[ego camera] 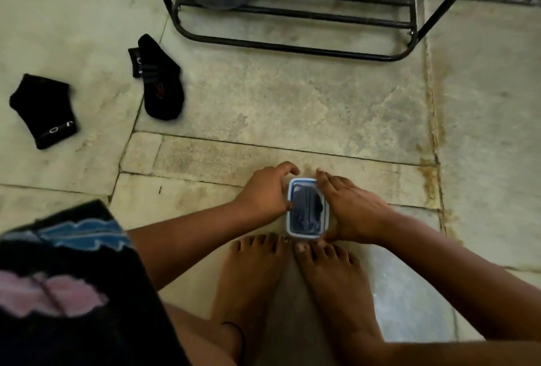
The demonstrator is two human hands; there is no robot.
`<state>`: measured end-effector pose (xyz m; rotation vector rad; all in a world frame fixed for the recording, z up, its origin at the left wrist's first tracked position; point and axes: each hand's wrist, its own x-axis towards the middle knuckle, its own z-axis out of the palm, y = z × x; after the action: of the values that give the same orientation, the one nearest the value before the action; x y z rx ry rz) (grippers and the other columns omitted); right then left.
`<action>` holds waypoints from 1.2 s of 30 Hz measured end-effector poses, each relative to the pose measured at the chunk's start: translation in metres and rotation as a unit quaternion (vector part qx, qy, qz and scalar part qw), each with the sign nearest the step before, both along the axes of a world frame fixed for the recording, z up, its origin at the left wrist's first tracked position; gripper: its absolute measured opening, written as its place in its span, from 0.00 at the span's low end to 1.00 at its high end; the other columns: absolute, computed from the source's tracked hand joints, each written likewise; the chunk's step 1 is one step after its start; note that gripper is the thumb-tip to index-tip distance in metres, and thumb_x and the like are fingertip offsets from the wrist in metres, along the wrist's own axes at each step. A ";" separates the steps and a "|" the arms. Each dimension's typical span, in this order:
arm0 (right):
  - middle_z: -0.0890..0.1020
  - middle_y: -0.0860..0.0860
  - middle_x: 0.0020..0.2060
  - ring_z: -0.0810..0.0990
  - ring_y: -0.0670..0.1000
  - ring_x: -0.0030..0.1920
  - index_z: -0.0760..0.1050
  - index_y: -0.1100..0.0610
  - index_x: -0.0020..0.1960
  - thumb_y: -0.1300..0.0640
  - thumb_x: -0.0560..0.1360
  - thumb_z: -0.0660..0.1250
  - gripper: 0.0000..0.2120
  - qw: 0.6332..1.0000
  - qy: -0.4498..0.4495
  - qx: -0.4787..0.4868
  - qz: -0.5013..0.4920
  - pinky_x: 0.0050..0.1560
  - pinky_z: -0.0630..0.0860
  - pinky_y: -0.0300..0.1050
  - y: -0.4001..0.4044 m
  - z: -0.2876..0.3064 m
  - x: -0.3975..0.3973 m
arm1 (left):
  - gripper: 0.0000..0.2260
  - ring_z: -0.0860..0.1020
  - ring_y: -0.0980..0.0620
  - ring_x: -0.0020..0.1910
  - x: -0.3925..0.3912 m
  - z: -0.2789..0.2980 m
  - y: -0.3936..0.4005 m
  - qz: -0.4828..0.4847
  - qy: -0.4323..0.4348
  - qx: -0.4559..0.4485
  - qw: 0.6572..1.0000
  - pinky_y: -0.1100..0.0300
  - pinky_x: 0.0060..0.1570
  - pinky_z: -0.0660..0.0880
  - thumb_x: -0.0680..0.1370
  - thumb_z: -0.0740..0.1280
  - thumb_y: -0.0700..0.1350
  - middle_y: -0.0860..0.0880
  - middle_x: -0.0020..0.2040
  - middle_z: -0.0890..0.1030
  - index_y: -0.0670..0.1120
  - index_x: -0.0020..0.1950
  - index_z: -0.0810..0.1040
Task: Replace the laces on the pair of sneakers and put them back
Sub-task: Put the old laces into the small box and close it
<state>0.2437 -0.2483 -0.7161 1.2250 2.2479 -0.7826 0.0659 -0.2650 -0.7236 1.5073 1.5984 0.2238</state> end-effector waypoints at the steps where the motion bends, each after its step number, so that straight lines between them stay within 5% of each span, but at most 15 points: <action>1: 0.48 0.54 0.77 0.52 0.52 0.75 0.35 0.57 0.76 0.38 0.68 0.71 0.56 1.000 -0.002 0.006 0.002 0.71 0.60 0.47 0.000 -0.002 -0.001 | 0.26 0.78 0.49 0.49 0.000 0.002 -0.001 -0.029 0.009 0.006 1.000 0.57 0.48 0.76 0.68 0.76 0.41 0.46 0.53 0.79 0.46 0.64 0.72; 3: 0.48 0.55 0.77 0.53 0.53 0.75 0.35 0.58 0.76 0.38 0.68 0.71 0.56 1.000 -0.013 0.021 0.009 0.71 0.61 0.49 -0.002 -0.005 -0.003 | 0.30 0.75 0.49 0.58 0.000 0.003 -0.007 -0.079 0.023 0.005 0.997 0.58 0.54 0.72 0.67 0.77 0.44 0.46 0.59 0.77 0.45 0.66 0.70; 6: 0.46 0.55 0.77 0.51 0.54 0.76 0.33 0.58 0.76 0.38 0.69 0.69 0.55 0.999 -0.034 0.026 0.010 0.72 0.60 0.51 -0.006 -0.010 -0.005 | 0.42 0.69 0.48 0.65 0.000 -0.002 -0.020 -0.117 0.059 -0.023 0.991 0.58 0.61 0.68 0.70 0.75 0.47 0.45 0.68 0.69 0.47 0.77 0.54; 13: 0.41 0.49 0.77 0.41 0.52 0.77 0.26 0.48 0.73 0.28 0.68 0.61 0.55 0.998 -0.052 0.020 0.019 0.72 0.56 0.56 -0.006 -0.014 0.005 | 0.43 0.76 0.47 0.58 0.004 -0.014 -0.027 -0.141 0.070 -0.041 0.987 0.52 0.57 0.75 0.76 0.68 0.46 0.41 0.66 0.72 0.50 0.77 0.37; 17: 0.39 0.48 0.77 0.38 0.51 0.76 0.22 0.44 0.70 0.24 0.66 0.58 0.54 0.998 -0.049 0.016 0.025 0.74 0.52 0.57 -0.004 -0.013 0.012 | 0.42 0.79 0.51 0.47 0.004 -0.013 -0.028 -0.117 0.038 -0.053 0.991 0.58 0.48 0.78 0.77 0.66 0.44 0.42 0.60 0.77 0.53 0.76 0.35; 21: 0.38 0.46 0.76 0.38 0.51 0.76 0.21 0.42 0.68 0.23 0.64 0.58 0.55 0.998 -0.049 0.023 0.032 0.74 0.47 0.60 -0.003 -0.016 0.013 | 0.40 0.75 0.51 0.60 0.009 -0.007 -0.031 -0.091 0.001 -0.066 0.994 0.65 0.55 0.70 0.79 0.64 0.47 0.43 0.69 0.70 0.52 0.76 0.35; 27: 0.42 0.48 0.77 0.40 0.52 0.76 0.24 0.42 0.70 0.29 0.66 0.65 0.56 1.000 -0.006 0.012 -0.013 0.75 0.46 0.55 -0.004 -0.011 0.013 | 0.46 0.71 0.53 0.66 0.008 -0.002 -0.032 -0.043 -0.063 -0.070 0.995 0.70 0.57 0.67 0.73 0.72 0.47 0.48 0.71 0.69 0.51 0.77 0.42; 30: 0.55 0.51 0.76 0.54 0.53 0.75 0.31 0.50 0.75 0.38 0.67 0.71 0.57 0.993 0.064 0.015 -0.101 0.71 0.59 0.49 -0.012 -0.009 0.007 | 0.45 0.74 0.56 0.62 0.006 -0.001 -0.031 -0.018 -0.095 -0.048 0.994 0.73 0.53 0.67 0.70 0.74 0.44 0.52 0.65 0.72 0.52 0.77 0.46; 32: 0.69 0.47 0.67 0.69 0.51 0.66 0.40 0.55 0.77 0.49 0.69 0.74 0.52 0.969 0.120 -0.006 -0.214 0.63 0.68 0.42 -0.016 -0.007 0.001 | 0.42 0.77 0.61 0.51 0.003 -0.002 -0.030 0.012 -0.118 -0.036 0.992 0.74 0.47 0.71 0.71 0.72 0.38 0.54 0.58 0.76 0.54 0.76 0.51; 34: 0.77 0.44 0.50 0.79 0.49 0.49 0.62 0.58 0.73 0.61 0.68 0.74 0.37 0.905 0.210 -0.070 -0.364 0.49 0.75 0.43 -0.014 -0.010 -0.001 | 0.41 0.77 0.64 0.37 -0.002 -0.003 -0.021 0.051 -0.134 -0.018 0.990 0.71 0.38 0.72 0.70 0.70 0.34 0.56 0.43 0.78 0.55 0.76 0.53; 36: 0.81 0.49 0.37 0.80 0.48 0.34 0.75 0.60 0.59 0.69 0.69 0.71 0.20 0.832 0.275 -0.121 -0.467 0.35 0.78 0.44 -0.002 -0.009 0.000 | 0.42 0.77 0.64 0.31 -0.007 0.001 -0.007 0.079 -0.154 -0.010 0.985 0.69 0.34 0.72 0.70 0.70 0.31 0.56 0.39 0.76 0.57 0.75 0.53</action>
<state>0.2434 -0.2503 -0.7247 2.1887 1.6953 -1.9158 0.0593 -0.2717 -0.7223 1.2618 1.4634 0.5045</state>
